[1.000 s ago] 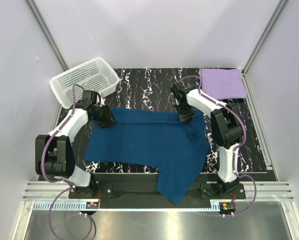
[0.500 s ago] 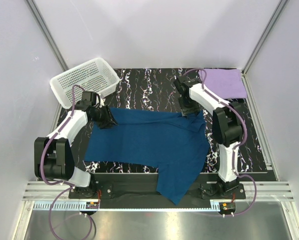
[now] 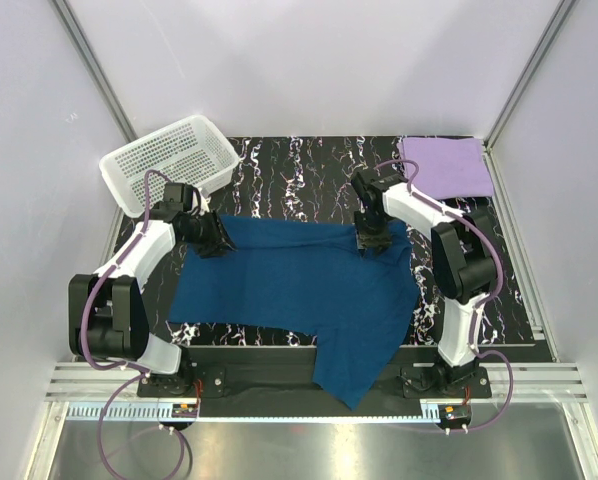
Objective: Fold and stack the t-shirts
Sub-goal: Fold the tshirt
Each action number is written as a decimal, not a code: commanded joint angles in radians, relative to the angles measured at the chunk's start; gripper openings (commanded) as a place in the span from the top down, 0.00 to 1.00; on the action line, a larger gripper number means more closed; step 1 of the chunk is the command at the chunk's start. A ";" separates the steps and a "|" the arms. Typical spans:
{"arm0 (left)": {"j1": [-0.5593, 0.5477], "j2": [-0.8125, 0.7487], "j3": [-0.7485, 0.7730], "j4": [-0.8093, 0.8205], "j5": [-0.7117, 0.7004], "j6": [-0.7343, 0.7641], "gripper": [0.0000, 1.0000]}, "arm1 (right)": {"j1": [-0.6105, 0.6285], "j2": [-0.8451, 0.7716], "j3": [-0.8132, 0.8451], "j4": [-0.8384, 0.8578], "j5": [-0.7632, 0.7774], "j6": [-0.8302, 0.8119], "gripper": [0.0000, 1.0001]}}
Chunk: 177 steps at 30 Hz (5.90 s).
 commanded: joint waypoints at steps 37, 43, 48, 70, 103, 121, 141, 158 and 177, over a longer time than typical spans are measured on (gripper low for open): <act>0.000 -0.014 0.002 0.010 0.024 0.015 0.60 | -0.013 0.007 0.130 -0.069 -0.005 0.017 0.94; 0.000 -0.009 -0.004 0.020 0.025 0.014 0.60 | -0.009 -0.067 0.051 -0.071 -0.230 0.108 0.92; 0.000 -0.014 -0.013 0.023 0.028 0.011 0.60 | 0.010 -0.087 0.014 -0.086 -0.284 0.129 0.92; 0.000 -0.025 -0.015 0.010 0.027 0.017 0.60 | 0.128 -0.036 0.001 -0.111 -0.427 0.169 0.86; 0.002 0.251 0.345 -0.016 -0.245 -0.054 0.56 | -0.452 0.108 0.135 0.196 -0.260 0.223 0.48; 0.006 0.472 0.410 -0.019 -0.423 -0.020 0.57 | -0.472 0.192 0.184 0.237 -0.298 0.209 0.87; 0.000 0.384 0.346 0.064 -0.325 -0.015 0.47 | -0.481 0.304 0.478 0.193 -0.112 0.117 0.99; -0.089 -0.212 -0.085 -0.194 -0.383 -0.076 0.45 | -0.230 -0.184 0.192 -0.198 0.039 0.071 0.31; 0.032 -0.292 -0.380 -0.232 -0.539 -0.458 0.35 | 0.226 -0.739 -0.388 -0.217 -0.198 0.212 0.45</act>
